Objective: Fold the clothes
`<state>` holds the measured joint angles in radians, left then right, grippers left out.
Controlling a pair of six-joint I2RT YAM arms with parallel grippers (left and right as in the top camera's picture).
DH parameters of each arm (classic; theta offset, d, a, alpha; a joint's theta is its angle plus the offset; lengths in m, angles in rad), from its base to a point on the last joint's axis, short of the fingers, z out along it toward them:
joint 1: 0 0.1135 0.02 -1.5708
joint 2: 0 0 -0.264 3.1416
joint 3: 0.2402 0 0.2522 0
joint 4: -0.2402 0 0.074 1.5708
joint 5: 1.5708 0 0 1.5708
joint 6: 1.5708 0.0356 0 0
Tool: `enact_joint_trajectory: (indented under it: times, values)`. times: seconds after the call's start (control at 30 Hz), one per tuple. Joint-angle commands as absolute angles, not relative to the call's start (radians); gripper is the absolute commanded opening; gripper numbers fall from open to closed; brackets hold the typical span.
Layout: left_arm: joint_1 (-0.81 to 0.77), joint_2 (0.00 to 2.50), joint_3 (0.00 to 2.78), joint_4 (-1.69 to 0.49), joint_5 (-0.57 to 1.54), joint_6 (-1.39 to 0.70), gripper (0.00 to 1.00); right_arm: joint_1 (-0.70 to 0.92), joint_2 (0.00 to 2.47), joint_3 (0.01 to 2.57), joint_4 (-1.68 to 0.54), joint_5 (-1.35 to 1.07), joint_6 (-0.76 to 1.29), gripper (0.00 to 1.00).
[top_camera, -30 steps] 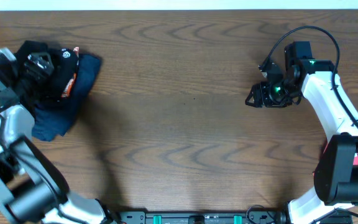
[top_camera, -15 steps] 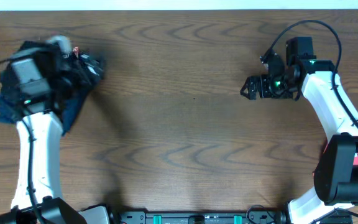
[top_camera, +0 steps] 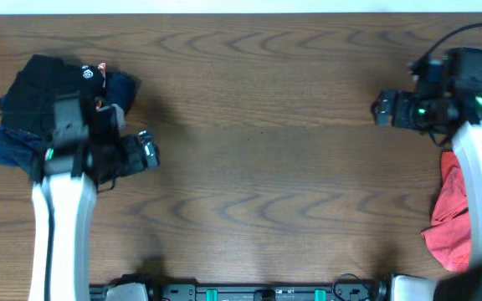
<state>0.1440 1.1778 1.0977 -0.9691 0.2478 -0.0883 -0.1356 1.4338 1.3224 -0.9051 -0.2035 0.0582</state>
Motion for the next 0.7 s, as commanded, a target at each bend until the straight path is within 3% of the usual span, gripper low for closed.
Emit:
enact_joint_trajectory:
  times: [0.0, 0.3, 0.67]
  values:
    - [0.109, 0.97, 1.077, -0.967, 0.179, -0.017, 0.98, -0.13, 1.271, 1.254, -0.891, -0.116, 0.136, 0.99]
    - [0.036, 0.434, 1.001, -0.81, 0.066, -0.008, 0.98, -0.072, 0.656, 0.87, -0.673, -0.004, 0.183, 0.99]
    - [0.036, 0.233, 1.001, -0.815, 0.066, -0.008, 0.98, -0.072, 0.371, 0.842, -1.016, -0.004, 0.183, 0.99]
